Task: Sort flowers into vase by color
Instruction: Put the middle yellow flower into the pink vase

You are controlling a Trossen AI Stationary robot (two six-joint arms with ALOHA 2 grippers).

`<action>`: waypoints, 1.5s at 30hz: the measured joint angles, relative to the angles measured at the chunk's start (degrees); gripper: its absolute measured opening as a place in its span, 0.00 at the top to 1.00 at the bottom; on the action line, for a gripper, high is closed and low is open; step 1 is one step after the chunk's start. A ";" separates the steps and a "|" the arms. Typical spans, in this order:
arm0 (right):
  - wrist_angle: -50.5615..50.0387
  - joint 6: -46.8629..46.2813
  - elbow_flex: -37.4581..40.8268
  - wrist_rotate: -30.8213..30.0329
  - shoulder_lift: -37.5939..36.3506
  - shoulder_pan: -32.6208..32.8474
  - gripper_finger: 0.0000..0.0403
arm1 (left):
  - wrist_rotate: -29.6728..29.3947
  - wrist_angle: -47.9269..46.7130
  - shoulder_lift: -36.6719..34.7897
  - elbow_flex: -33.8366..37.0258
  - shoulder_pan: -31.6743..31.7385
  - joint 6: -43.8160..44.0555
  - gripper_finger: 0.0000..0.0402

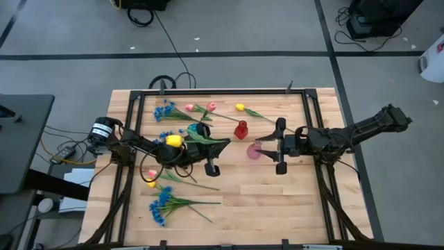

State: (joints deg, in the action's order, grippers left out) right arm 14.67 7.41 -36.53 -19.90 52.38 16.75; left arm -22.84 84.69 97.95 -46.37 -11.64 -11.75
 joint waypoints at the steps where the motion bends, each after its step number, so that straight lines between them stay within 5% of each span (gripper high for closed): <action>1: -1.00 -0.08 0.00 0.00 -1.08 0.00 0.52 | -0.12 -0.41 -0.01 0.00 0.06 -0.01 0.97; 7: -8.58 -0.54 0.00 0.00 -10.07 0.00 0.43 | -3.57 -7.71 -0.07 -0.85 1.06 0.41 0.97; 21: -13.17 -3.71 7.67 -7.62 -24.07 0.00 0.42 | -3.00 -60.47 -0.07 -22.99 4.26 4.49 0.97; 28: -13.12 -5.30 10.83 -7.71 -28.50 0.00 0.42 | 0.53 -76.56 -0.09 -31.75 5.12 6.54 0.97; 45: -11.47 -7.35 14.20 -7.69 -29.16 0.00 0.42 | 9.41 -83.03 0.45 -33.00 9.49 14.19 0.97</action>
State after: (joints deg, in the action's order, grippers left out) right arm 3.20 0.05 -22.34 -27.59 23.22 16.75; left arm -13.43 1.66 98.40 -79.37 -2.15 2.43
